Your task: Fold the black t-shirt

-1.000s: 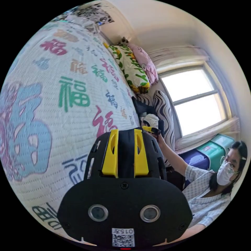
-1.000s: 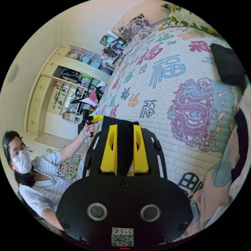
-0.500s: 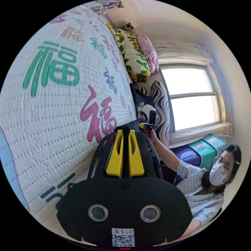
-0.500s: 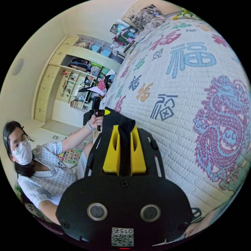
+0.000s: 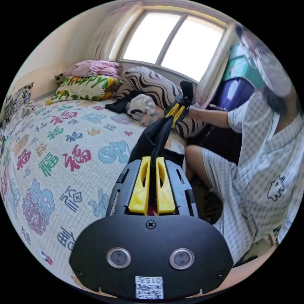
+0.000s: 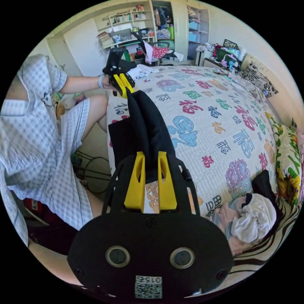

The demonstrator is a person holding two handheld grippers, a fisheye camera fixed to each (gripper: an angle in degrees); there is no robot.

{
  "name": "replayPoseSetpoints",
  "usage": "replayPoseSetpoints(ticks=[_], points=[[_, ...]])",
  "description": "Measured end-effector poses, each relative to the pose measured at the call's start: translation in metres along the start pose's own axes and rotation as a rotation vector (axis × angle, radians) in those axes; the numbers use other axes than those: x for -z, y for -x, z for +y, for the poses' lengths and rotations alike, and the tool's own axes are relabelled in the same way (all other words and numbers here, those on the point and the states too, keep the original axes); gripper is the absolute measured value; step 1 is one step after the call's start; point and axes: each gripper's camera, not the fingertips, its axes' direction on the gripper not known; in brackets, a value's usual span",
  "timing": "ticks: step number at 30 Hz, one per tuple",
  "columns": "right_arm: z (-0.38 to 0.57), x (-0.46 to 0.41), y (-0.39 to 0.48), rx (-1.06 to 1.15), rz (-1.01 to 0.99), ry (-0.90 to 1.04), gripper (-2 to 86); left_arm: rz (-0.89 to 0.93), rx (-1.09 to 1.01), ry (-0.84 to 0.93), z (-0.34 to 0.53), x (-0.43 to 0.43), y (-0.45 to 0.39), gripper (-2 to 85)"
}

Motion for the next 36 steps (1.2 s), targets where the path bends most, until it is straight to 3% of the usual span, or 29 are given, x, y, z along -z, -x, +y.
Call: replayPoseSetpoints(ticks=[7, 16, 19, 23, 28, 33, 36], points=[[0.007, -0.082, 0.111, -0.063, 0.115, 0.292, 6.6, -0.132, 0.071, 0.215, 0.055, -0.071, -0.091, 0.6], [0.010, -0.087, 0.177, -0.053, 0.286, 0.355, 5.9, -0.222, 0.111, 0.259, 0.067, -0.103, -0.149, 1.2], [0.023, -0.080, 0.180, -0.176, 0.207, 0.361, 3.4, -0.160, 0.239, 0.272, 0.075, -0.107, -0.151, 2.0], [0.049, -0.047, 0.175, -0.424, 0.046, 0.159, 2.3, -0.151, 0.341, 0.192, 0.082, -0.094, -0.160, 3.3], [0.047, -0.031, 0.170, -0.560, -0.082, -0.160, 1.3, -0.198, 0.445, 0.061, 0.065, -0.097, -0.171, 7.9], [0.017, -0.070, 0.170, -0.599, -0.106, -0.122, 0.1, -0.190, 0.524, 0.081, 0.057, -0.140, -0.174, 8.4], [0.015, -0.104, 0.177, -0.602, -0.071, 0.053, -0.4, -0.165, 0.594, 0.129, 0.067, -0.162, -0.175, 7.1]])
